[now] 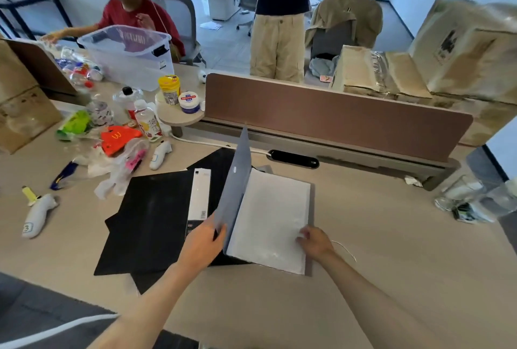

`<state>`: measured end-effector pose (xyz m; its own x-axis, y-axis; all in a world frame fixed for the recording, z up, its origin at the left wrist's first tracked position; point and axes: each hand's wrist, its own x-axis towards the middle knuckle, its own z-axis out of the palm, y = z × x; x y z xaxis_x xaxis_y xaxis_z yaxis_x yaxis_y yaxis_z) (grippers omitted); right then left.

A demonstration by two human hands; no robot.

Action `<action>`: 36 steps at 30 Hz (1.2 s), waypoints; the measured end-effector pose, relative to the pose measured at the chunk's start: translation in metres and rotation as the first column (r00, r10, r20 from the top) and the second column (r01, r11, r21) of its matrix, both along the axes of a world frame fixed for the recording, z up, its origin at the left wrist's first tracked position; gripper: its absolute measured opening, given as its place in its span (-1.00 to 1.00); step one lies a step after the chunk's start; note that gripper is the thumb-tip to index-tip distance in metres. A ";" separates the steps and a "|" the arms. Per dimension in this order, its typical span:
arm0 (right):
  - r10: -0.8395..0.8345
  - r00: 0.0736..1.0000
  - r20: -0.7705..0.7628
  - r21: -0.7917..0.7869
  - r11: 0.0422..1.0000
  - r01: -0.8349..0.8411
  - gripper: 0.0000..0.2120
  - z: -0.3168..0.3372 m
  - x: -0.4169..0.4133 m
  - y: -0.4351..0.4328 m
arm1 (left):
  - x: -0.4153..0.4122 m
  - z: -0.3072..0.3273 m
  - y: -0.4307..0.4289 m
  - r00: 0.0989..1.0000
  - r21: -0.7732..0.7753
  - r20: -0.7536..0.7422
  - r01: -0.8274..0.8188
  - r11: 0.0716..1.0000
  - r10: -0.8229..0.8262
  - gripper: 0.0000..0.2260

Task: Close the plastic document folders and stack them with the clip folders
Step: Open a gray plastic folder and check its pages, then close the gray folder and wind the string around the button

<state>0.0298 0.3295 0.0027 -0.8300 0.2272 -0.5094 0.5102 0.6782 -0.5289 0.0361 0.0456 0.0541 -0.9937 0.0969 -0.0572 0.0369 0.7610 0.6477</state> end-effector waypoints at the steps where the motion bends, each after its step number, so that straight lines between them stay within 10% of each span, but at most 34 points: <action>1: -0.016 0.999 -0.043 -0.044 0.999 0.014 -0.82 0.003 0.000 0.003 | 0.003 0.004 0.007 0.999 0.024 -0.004 0.050 0.998 -0.050 -0.57; 11: -0.316 0.946 -0.068 -0.454 0.854 0.252 -0.79 0.013 0.017 0.038 | 0.023 -0.027 0.062 0.896 -0.320 -0.068 0.397 0.860 -0.439 -0.50; 21: -0.243 0.970 -0.012 -0.303 0.925 0.228 -0.86 -0.010 0.035 0.045 | 0.004 -0.058 0.082 0.905 -0.336 0.232 0.420 0.843 -0.358 -0.54; 30: -0.060 0.997 0.047 -0.274 0.959 0.071 -0.73 -0.016 0.036 0.027 | -0.036 -0.071 0.074 0.902 -0.087 0.428 -0.012 0.996 0.048 -0.41; 36: -0.063 0.998 0.029 -0.196 0.978 0.067 -0.72 -0.029 0.042 0.025 | -0.067 -0.072 0.065 0.748 0.338 0.662 -0.352 0.873 0.045 -0.51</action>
